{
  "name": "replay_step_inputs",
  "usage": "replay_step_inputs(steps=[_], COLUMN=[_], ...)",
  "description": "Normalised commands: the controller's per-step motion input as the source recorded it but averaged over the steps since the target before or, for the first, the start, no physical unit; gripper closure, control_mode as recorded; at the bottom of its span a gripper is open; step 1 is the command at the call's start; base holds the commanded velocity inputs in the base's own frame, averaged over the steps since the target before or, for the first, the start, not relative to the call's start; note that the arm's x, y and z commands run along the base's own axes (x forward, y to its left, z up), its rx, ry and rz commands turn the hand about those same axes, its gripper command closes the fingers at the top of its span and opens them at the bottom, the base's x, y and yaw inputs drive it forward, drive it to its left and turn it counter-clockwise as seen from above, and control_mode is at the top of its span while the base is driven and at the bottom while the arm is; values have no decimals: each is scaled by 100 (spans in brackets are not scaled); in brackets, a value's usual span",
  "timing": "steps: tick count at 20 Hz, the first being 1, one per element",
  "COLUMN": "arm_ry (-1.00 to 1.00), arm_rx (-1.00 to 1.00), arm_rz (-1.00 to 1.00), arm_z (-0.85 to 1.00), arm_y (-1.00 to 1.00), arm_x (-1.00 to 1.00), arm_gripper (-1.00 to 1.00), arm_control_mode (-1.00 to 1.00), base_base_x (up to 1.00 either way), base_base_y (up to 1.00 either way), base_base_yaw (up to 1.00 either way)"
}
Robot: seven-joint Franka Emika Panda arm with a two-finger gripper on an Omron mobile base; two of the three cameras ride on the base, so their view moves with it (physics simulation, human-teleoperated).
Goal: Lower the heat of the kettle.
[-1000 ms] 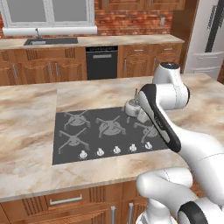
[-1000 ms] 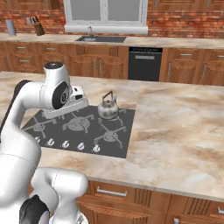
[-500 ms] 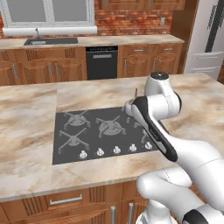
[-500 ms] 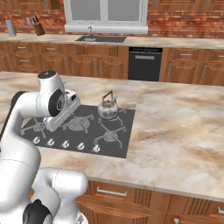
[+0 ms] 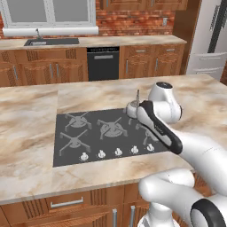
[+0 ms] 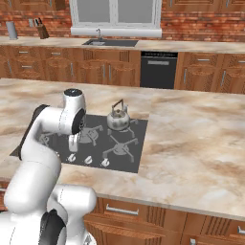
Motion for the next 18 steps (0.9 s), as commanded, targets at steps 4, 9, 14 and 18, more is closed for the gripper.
replay_step_inputs(steps=[4, 9, 14, 18], arm_ry=[1, 0, 0, 0], arm_rx=[-3, -6, -10, -7], arm_rz=[50, 43, 32, 17], arm_z=[-55, -44, -37, -31], arm_y=[-2, -1, 0, 8], arm_x=[33, 6, 1, 2], arm_gripper=[-100, -100, -100, -100], arm_control_mode=[-100, -100, -100, -100], base_base_x=[0, 0, 0, 0], base_base_y=[0, 0, 0, 0], base_base_yaw=[0, 0, 0, 0])
